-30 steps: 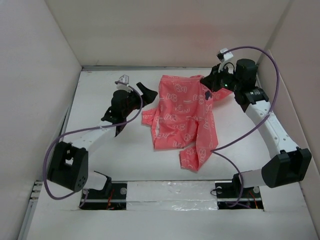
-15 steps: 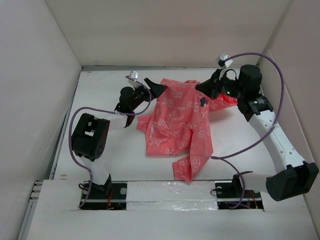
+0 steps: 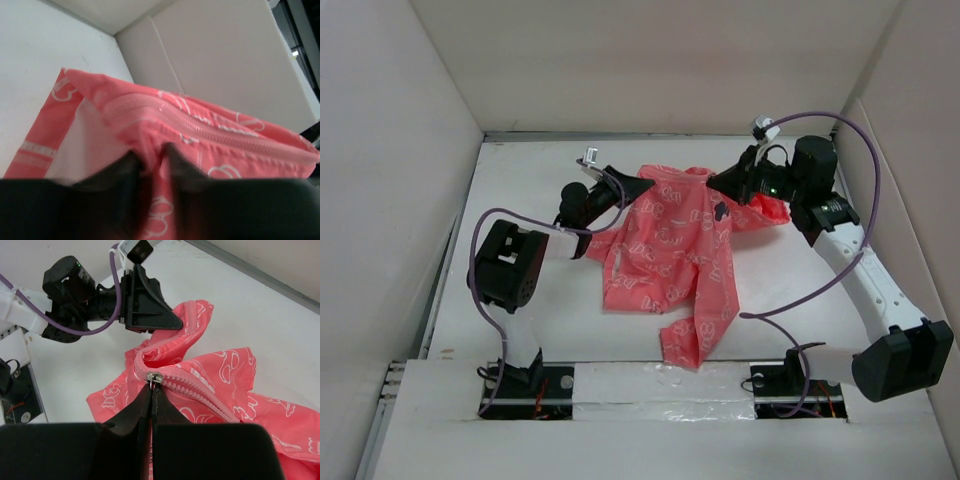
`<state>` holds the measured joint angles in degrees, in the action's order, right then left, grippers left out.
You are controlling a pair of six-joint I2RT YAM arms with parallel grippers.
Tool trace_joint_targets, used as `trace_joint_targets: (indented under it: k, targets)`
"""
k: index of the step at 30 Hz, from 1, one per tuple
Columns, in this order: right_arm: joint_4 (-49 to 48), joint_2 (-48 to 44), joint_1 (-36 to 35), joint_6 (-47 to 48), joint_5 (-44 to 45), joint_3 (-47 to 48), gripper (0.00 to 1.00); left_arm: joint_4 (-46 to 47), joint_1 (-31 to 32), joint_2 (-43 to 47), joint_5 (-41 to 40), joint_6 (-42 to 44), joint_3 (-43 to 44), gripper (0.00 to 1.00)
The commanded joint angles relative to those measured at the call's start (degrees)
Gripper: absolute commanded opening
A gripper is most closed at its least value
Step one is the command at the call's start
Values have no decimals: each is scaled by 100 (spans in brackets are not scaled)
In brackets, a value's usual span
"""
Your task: Zip up the jacket
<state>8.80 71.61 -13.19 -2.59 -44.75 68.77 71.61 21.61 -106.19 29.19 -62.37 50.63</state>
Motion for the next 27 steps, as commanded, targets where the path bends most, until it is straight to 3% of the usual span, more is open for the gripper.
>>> trace_joint_targets:
  k: [1, 6, 12, 17, 27]
  targets:
    - [-651, -130, -43, -75, -139, 75, 0, 2498, -24, 353, 289, -74, -255, 3]
    - [-669, -121, -43, -84, -52, -48, 0, 1401, -147, 1538, 114, 567, -694, 0]
    - [-555, -139, 9, -49, 765, -259, 0, -786, -148, 3831, -1221, 1788, -1450, 0]
    - [-598, -60, 62, -268, 1642, -382, 0, -3087, -148, 5307, -2557, 2413, -1188, 0]
    - [-476, 89, 168, -242, 2559, -497, 0, -4146, -201, 6856, -3727, 2475, -1214, 0]
